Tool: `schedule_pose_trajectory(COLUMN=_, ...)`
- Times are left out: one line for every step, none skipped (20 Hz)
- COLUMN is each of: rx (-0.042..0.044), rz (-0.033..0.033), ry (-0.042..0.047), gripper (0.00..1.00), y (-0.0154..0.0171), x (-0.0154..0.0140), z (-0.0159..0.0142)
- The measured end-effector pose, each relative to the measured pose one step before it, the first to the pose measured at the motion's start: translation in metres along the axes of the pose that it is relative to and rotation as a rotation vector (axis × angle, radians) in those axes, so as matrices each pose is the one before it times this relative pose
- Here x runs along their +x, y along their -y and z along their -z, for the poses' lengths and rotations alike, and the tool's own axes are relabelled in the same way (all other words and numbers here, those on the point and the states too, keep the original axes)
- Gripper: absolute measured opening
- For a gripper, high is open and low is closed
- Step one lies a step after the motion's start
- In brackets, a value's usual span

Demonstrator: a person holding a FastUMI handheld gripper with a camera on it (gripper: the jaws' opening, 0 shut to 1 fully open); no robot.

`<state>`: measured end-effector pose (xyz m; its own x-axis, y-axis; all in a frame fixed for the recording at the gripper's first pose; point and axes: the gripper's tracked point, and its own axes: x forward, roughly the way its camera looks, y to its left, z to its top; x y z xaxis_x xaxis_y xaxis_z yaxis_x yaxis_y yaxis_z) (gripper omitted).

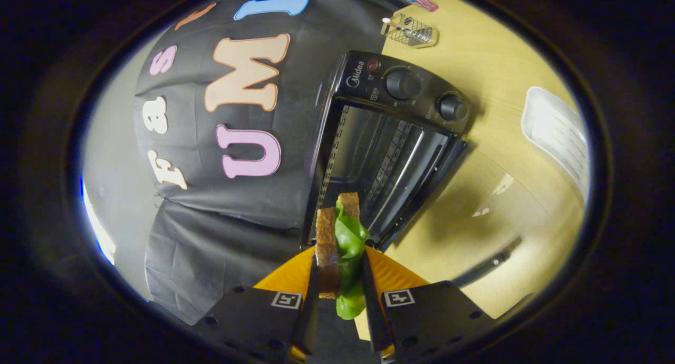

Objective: Open the toaster oven, put the food inside, and close the toaster oven door.

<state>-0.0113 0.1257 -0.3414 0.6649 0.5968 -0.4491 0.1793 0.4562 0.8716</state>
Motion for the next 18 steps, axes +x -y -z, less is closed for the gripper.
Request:
schedule_pose_trajectory(rx=-0.00926, rz=0.01266, ry=0.01719, gripper=0.42, y=0.00549, x=0.01081, z=-0.00495)
schedule_pose_trajectory(rx=-0.00251, rz=0.01483, ry=0.01199, gripper=0.42, y=0.00423, x=0.00986, z=-0.00315)
schedule_pose_trajectory(rx=0.00344, rz=0.00914, ry=0.01021, gripper=0.42, y=0.00412, x=0.00908, z=-0.0038)
schedule_pose_trajectory(rx=0.00785, rz=-0.0023, ry=0.00844, gripper=0.42, y=0.00041, x=0.00836, z=-0.00397)
schedule_pose_trajectory(rx=0.01236, rz=-0.01328, ry=0.01358, gripper=0.42, y=-0.0016, x=0.00828, z=-0.00494)
schedule_pose_trajectory(rx=0.00234, rz=-0.0149, ry=0.01653, gripper=0.42, y=-0.00215, x=0.00703, z=-0.00498)
schedule_pose_trajectory(rx=-0.00362, rz=-0.00178, ry=0.01782, gripper=0.42, y=0.00128, x=0.00825, z=-0.00498)
schedule_pose_trajectory(rx=-0.00689, rz=0.00657, ry=0.0164, gripper=0.42, y=0.00337, x=0.00671, z=-0.00401)
schedule_pose_trajectory(rx=0.00135, rz=-0.0002, ry=0.01362, gripper=0.42, y=0.00283, x=0.0058, z=-0.00384)
schedule_pose_trajectory(rx=0.00246, rz=-0.0025, ry=0.01831, gripper=0.42, y=0.00015, x=0.00339, z=-0.00408)
schedule_pose_trajectory(rx=0.00171, rz=-0.00136, ry=0.01203, gripper=0.42, y=0.00175, x=0.00482, z=-0.00296)
schedule_pose_trajectory(rx=0.00389, rz=0.00245, ry=0.00435, gripper=0.42, y=0.00242, x=0.00524, z=-0.00118)
schedule_pose_trajectory(rx=0.00362, rz=0.00475, ry=0.00632, gripper=0.42, y=0.00154, x=0.00555, z=-0.00273)
schedule_pose_trajectory(rx=-0.00084, rz=0.00588, ry=0.00956, gripper=0.42, y=0.00146, x=0.00484, z=-0.00282)
schedule_pose_trajectory(rx=-0.0103, rz=0.01515, ry=0.00951, gripper=0.42, y=0.00313, x=0.00575, z=-0.00232)
schedule_pose_trajectory(rx=-0.0293, rz=0.03086, ry=0.00434, gripper=0.42, y=0.00584, x=0.00463, z=-0.00136)
schedule_pose_trajectory(rx=-0.04065, rz=0.01061, ry=0.01553, gripper=0.42, y=0.0017, x=0.00247, z=-0.00216)
schedule_pose_trajectory(rx=-0.04829, rz=0.018, ry=0.02095, gripper=0.45, y=0.00114, x=-0.00023, z=-0.00421)
